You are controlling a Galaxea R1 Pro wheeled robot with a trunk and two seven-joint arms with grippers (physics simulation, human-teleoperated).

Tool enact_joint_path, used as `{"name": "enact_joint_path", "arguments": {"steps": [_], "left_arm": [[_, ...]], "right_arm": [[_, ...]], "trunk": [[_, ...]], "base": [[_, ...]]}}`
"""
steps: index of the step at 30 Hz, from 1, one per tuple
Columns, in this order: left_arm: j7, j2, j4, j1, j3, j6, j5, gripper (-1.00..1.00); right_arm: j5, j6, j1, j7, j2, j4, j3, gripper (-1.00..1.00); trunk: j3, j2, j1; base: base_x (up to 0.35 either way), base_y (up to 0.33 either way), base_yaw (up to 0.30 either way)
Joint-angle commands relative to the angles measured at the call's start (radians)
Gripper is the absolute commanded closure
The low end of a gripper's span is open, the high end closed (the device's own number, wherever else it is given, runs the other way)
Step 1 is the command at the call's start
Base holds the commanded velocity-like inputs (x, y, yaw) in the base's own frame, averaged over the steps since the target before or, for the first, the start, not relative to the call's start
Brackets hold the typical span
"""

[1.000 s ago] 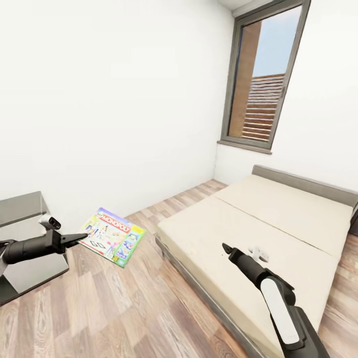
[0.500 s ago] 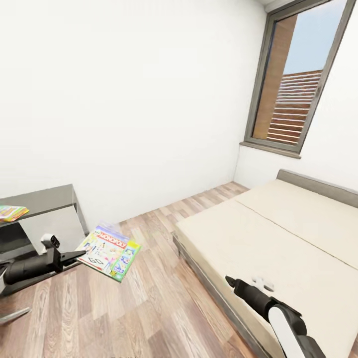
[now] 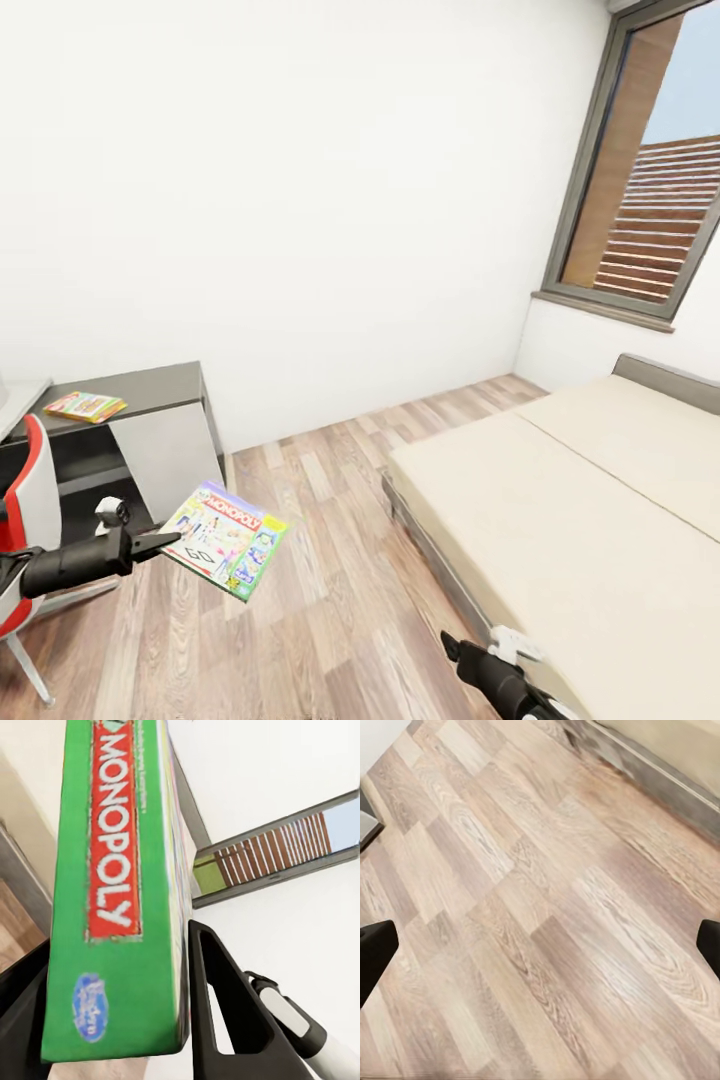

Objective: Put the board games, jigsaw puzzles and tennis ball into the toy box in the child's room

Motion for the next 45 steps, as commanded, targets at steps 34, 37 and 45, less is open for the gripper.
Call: {"name": "enact_joint_path", "arguments": {"steps": [34, 37, 45], "left_arm": [[-0.004, -0.007, 0.001, -0.001, -0.002, 0.009, -0.001, 1.00], [-0.004, -0.017, 0.001, -0.001, -0.002, 0.006, -0.002, 1.00], [-0.004, -0.031, 0.001, -0.001, -0.002, 0.001, -0.004, 1.00]], "right_arm": [[-0.005, -0.063, 0.000, -0.004, 0.004, 0.149, 0.005, -1.00], [-0.004, -0.063, 0.000, -0.004, 0.004, 0.152, 0.005, -1.00], [-0.003, -0.064, 0.000, -0.004, 0.003, 0.153, 0.005, -1.00]], "trunk": [[0.098, 0.237, -0.130], [0.107, 0.251, -0.138], [0.118, 0.251, -0.138]], "base": [[0.000, 0.000, 0.279], [0.000, 0.000, 0.223], [0.000, 0.000, 0.185]]}}
